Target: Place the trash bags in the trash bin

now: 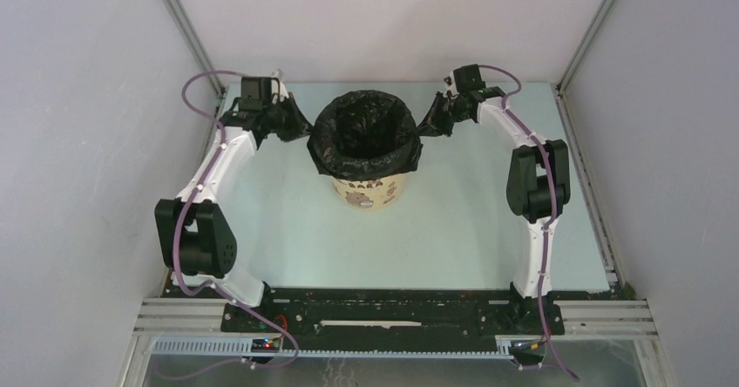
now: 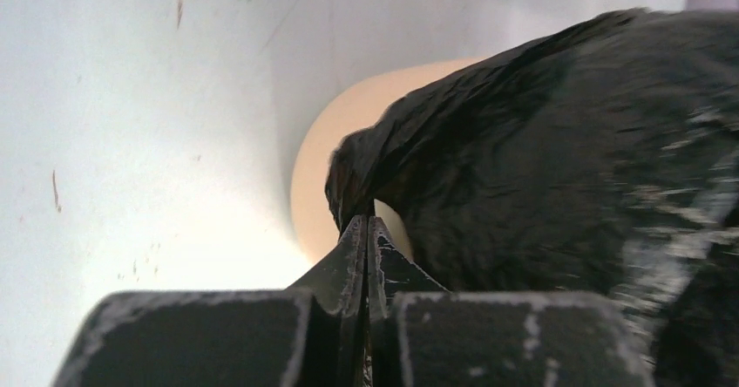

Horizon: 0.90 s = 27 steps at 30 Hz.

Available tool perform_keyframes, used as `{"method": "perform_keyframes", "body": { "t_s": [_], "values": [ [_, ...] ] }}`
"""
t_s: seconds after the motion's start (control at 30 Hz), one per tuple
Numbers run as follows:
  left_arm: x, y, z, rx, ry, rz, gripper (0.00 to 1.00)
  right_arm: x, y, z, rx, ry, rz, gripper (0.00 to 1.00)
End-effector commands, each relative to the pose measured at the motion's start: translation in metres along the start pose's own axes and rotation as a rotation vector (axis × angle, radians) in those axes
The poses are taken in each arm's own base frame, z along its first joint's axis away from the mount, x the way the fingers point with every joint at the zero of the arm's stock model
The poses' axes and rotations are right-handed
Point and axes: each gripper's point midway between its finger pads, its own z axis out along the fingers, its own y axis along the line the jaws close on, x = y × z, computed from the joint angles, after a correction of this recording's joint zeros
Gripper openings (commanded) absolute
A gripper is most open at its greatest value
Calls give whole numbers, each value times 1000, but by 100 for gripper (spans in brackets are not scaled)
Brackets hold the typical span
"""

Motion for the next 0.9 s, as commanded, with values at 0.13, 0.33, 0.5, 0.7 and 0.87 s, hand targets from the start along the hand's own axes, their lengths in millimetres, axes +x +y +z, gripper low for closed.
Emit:
{"method": "perform_keyframes", "body": {
  "t_s": [0.13, 0.33, 0.5, 0.7, 0.87],
  "values": [
    [36, 25, -4, -55, 70, 12, 1, 3, 20, -27, -26, -34, -69, 0],
    [34, 14, -23, -9, 60, 4, 22, 22, -7, -20, 40, 17, -89, 0],
    [24, 8, -48, 14, 9, -27, 53, 36, -37, -5, 81, 47, -96, 0],
    [47, 12, -48, 37, 13, -110, 73, 41, -15, 0, 60, 53, -164, 1],
    [55, 12, -42, 73, 10, -169, 77, 40, -15, -14, 109, 68, -183, 16]
  ]
}}
